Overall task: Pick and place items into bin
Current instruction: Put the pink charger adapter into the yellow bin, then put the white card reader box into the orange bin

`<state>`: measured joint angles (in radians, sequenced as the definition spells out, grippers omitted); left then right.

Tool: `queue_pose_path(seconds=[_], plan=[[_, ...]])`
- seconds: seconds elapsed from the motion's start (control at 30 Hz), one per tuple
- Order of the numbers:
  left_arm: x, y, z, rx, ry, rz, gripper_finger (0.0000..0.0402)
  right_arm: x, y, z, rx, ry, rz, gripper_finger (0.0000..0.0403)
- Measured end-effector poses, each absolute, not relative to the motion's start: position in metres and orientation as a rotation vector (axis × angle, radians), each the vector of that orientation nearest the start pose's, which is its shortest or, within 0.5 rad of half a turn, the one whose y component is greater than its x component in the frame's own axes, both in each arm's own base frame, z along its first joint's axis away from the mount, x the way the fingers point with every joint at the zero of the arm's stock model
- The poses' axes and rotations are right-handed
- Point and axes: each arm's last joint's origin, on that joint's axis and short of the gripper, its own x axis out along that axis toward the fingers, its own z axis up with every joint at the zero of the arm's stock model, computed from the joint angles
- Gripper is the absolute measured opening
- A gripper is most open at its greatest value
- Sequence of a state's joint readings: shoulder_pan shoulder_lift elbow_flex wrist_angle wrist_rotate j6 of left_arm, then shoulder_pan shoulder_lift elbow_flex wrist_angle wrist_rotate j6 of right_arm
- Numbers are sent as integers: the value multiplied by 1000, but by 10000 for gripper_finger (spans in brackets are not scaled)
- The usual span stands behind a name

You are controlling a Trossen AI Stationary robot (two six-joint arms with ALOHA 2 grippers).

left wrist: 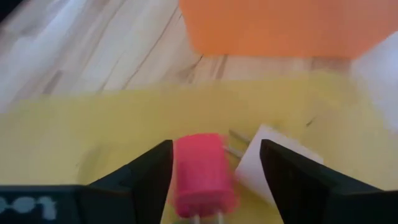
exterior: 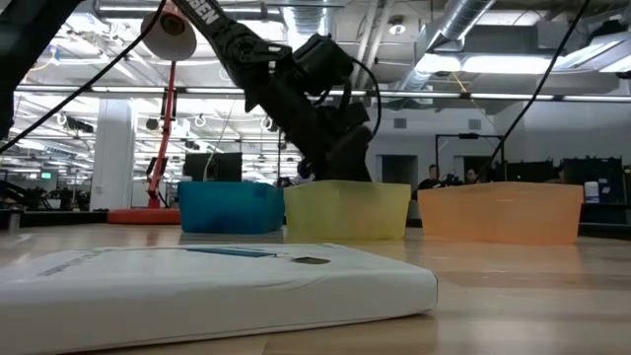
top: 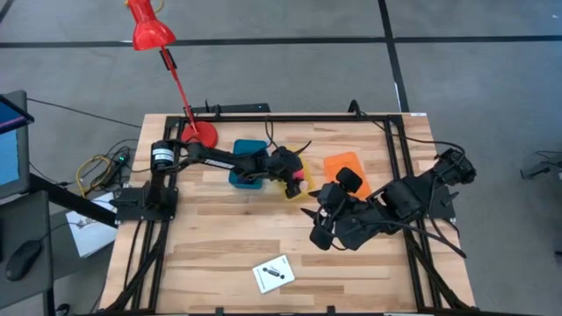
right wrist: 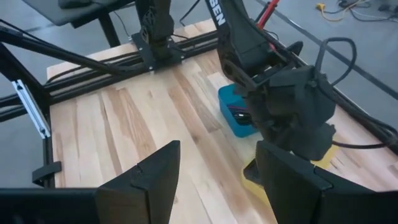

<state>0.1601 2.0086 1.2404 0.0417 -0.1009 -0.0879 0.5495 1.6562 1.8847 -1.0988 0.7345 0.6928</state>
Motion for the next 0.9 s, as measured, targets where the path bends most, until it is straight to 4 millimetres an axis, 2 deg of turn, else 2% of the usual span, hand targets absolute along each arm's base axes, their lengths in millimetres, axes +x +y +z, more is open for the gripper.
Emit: queue_pose_path(seconds=[0.17,0.27,0.4,0.6,0.73,0.9], plan=[[421,65,164,-81,812,254,248,287,153,412,155,589,-399,205],[425,59,178,-59,886,136,249,287,153,412,152,592,-400,205],[427,52,202,-95,979,39,246,285,152,410,136,612,-406,205],[428,42,247,-113,1063,12,245,283,155,410,158,613,-408,205],[417,33,284,-50,1095,31,245,272,163,406,167,654,-424,205],[375,28,331,11,1133,170,245,248,173,399,141,635,-541,205]])
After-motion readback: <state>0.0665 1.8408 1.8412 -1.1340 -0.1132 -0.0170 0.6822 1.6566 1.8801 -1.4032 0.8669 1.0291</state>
